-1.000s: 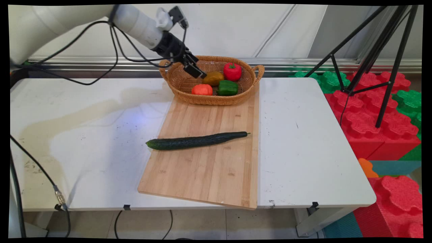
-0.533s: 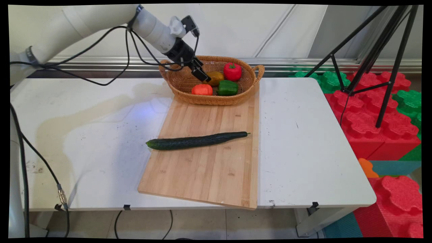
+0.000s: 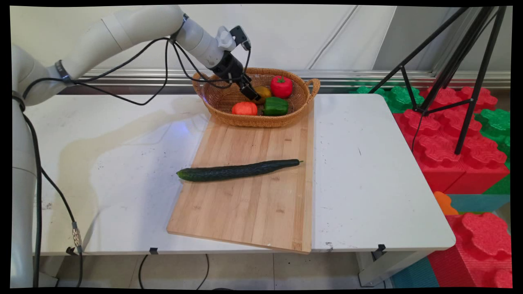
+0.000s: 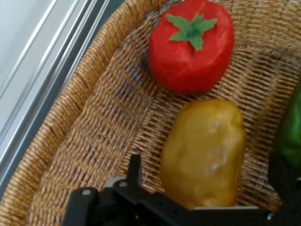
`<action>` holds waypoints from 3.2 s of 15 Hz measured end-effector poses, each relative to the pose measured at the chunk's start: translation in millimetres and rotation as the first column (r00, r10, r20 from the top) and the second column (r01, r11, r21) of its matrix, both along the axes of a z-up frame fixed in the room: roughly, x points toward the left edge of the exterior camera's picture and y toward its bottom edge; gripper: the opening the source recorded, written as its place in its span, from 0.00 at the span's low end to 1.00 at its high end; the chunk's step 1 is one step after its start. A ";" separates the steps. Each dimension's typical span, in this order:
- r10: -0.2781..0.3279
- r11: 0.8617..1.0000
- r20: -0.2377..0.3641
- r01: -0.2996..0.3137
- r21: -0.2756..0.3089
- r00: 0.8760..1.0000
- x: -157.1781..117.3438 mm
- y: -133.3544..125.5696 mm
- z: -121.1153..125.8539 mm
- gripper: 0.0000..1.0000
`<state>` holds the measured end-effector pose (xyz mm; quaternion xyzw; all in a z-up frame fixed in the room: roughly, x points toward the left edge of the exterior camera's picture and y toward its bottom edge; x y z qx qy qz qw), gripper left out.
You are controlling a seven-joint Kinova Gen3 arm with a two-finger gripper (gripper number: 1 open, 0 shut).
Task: Pick up the potato from the vegetable basket, then place the picked object on the cutting board
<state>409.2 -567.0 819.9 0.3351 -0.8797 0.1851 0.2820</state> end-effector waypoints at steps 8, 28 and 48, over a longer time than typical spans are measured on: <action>0.001 1.000 -0.002 -0.001 0.007 1.000 -2.2 -13.5 -17.6 1.00; -0.016 0.999 -0.061 0.014 -0.033 0.998 15.7 -1.2 2.7 0.00; -0.087 0.996 -0.180 0.081 -0.038 0.980 95.4 143.5 102.1 0.00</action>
